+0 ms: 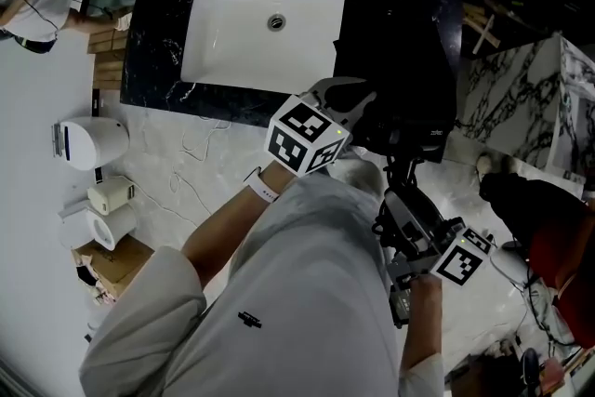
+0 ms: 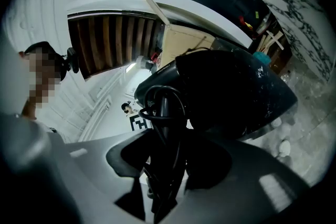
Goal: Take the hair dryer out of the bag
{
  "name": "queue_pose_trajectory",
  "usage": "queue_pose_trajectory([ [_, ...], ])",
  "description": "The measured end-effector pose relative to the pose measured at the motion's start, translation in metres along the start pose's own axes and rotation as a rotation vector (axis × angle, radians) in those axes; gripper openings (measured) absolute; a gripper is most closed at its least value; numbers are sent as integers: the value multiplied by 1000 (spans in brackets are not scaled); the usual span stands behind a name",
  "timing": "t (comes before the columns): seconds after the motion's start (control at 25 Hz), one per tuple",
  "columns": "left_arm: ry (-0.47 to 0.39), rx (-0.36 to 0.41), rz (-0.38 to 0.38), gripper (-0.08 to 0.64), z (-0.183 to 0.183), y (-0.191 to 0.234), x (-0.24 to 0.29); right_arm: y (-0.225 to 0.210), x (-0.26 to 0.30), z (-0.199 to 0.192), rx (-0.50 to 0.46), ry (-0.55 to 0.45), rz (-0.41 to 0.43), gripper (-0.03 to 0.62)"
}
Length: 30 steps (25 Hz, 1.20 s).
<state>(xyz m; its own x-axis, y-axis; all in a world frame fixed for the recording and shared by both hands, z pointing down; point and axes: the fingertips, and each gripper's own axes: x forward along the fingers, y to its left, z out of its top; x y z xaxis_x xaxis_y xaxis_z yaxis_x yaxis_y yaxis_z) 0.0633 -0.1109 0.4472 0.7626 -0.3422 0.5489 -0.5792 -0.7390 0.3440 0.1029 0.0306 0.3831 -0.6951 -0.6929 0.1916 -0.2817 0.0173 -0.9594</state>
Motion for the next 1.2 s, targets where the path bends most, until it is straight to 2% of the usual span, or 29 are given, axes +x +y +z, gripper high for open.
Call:
queue_pose_trajectory([
  [0.36, -7, 9, -29, 31, -3, -12, -6, 31, 0, 20, -88, -43, 33, 195],
  [0.56, -14, 16, -55, 94, 0, -21, -13, 34, -3, 39, -109, -87, 29, 195],
  [0.8, -28, 41, -73, 95, 9, -31, -27, 43, -7, 69, -147, -166, 29, 195],
  [1.2, -90, 44, -33, 95, 32, -40, -54, 66, -25, 112, -243, -292, 25, 195],
])
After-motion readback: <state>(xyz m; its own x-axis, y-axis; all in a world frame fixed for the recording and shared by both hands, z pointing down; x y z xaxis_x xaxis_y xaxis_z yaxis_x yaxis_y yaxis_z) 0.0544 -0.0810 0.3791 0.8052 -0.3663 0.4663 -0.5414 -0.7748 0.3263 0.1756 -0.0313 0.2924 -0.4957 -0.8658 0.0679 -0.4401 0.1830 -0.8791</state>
